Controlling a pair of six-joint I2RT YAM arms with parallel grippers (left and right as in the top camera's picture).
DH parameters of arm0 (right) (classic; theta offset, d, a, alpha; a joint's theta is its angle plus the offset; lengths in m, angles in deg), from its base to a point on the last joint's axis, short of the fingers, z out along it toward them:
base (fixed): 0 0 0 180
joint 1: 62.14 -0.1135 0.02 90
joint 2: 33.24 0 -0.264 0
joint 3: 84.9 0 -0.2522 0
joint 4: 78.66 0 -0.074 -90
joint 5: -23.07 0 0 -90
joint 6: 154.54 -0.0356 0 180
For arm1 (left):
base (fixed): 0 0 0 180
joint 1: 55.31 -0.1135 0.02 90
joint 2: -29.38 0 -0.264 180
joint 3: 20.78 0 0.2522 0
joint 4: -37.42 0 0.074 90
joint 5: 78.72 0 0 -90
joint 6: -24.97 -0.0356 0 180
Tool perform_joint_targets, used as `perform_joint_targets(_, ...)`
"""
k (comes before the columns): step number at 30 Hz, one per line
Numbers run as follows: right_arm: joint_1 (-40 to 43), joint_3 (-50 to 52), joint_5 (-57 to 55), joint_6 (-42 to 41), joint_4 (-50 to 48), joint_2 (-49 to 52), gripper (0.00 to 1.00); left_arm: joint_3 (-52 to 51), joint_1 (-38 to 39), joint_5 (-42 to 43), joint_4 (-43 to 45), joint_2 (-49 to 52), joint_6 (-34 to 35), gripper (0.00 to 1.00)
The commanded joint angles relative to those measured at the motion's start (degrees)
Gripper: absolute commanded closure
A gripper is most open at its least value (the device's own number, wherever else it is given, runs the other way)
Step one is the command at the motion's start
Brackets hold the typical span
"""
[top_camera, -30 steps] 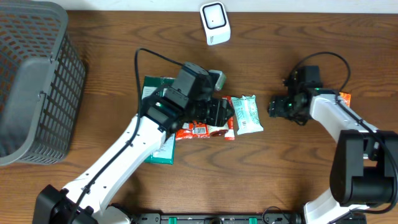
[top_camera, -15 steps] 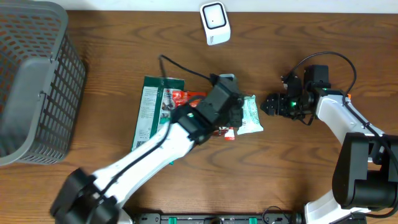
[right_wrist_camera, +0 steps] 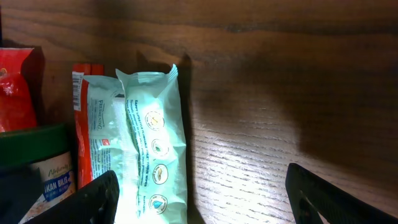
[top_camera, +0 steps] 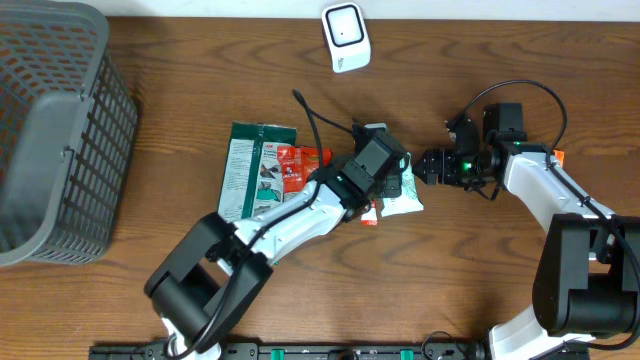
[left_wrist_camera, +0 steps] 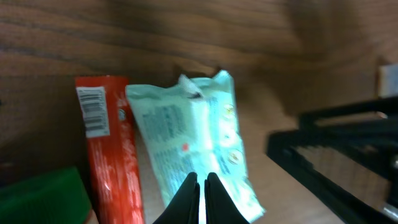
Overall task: Scan the item barcode
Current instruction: 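Reach the left gripper to the mint wipes pack beside the right gripper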
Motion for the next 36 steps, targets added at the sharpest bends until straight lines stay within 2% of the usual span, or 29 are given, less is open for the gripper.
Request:
perform_joint_targets(1, -0.61, -0.2, 0.98, 1.73, -0.33, -0.66, 0.18, 0.5, -0.07, -6.38, 0.55, 2.49, 0.26, 0.93)
perform_joint_targets(9, -0.61, -0.17, 0.96, 2.14, -0.55, -0.66, 0.18, 0.5, -0.07, -8.66, -0.94, 3.69, -0.15, 0.93)
perform_joint_targets(26, -1.51, -0.13, 3.78, 1.66, -0.92, 1.29, 0.17, 0.5, 0.09, -6.69, 0.5, 8.85, 0.5, 0.92)
perform_joint_targets(29, -1.46, -0.13, 3.67, 1.7, -1.01, 1.31, 0.17, 0.66, 0.02, -4.92, 0.35, 8.13, -1.46, 0.92)
perform_joint_targets(33, -1.46, -0.13, 3.67, 1.68, -1.6, 1.31, 0.17, 4.42, -0.04, -4.35, -6.27, 5.2, -2.32, 0.93)
perform_joint_targets(36, -1.46, -0.13, 3.72, 1.68, -1.6, 1.31, 0.16, 11.98, -0.15, -4.33, -18.03, 3.96, -2.29, 0.93)
